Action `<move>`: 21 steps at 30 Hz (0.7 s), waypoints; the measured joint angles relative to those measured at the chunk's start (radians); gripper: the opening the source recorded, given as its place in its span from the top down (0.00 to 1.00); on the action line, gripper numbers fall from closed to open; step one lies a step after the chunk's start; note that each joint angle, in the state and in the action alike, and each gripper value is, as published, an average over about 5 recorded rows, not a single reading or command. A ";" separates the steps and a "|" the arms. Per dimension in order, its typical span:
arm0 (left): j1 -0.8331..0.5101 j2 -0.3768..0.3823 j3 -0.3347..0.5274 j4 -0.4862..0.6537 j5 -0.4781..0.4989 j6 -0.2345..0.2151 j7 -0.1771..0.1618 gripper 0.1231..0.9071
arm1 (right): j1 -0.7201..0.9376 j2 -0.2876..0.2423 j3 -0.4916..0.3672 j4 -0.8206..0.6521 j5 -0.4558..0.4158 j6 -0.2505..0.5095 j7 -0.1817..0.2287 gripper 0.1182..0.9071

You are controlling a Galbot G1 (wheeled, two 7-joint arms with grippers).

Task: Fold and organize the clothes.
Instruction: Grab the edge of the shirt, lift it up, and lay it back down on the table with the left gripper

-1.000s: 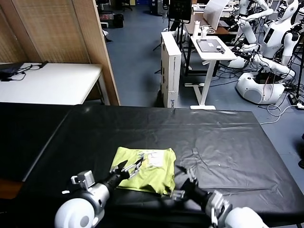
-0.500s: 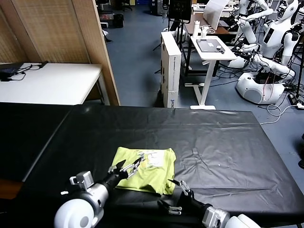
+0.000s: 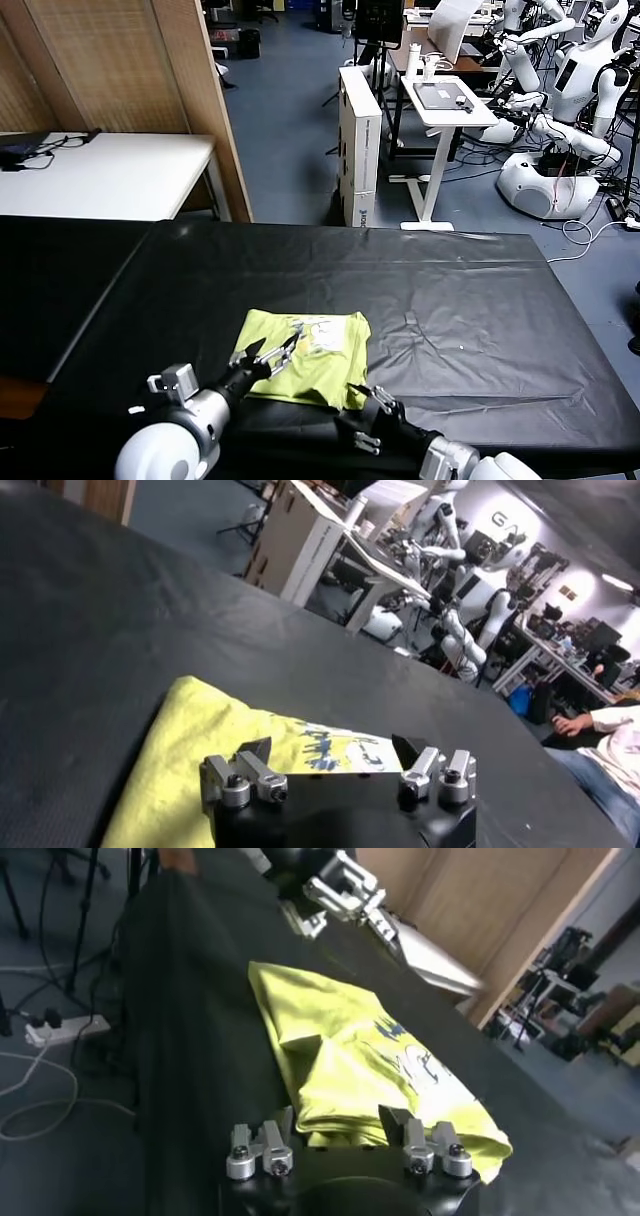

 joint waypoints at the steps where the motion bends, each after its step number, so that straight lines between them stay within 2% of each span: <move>1: 0.000 0.000 0.000 0.000 0.000 0.000 0.000 0.00 | 0.000 0.000 0.000 0.000 0.000 0.000 0.000 0.46; 5: 0.000 -0.001 0.000 -0.001 0.002 0.000 0.001 0.00 | -0.003 -0.001 0.004 0.000 0.003 0.000 0.001 0.74; 8: 0.000 -0.001 0.001 -0.002 0.003 0.000 0.001 0.00 | -0.009 -0.004 0.011 0.001 0.014 -0.001 0.005 0.88; 13: -0.001 -0.001 0.001 -0.003 0.004 -0.001 0.002 0.00 | -0.016 -0.020 0.037 0.011 0.055 -0.008 0.015 0.97; 21: -0.001 -0.005 0.001 -0.002 0.016 -0.006 0.008 0.00 | -0.038 -0.035 0.070 0.003 0.085 -0.030 0.012 0.97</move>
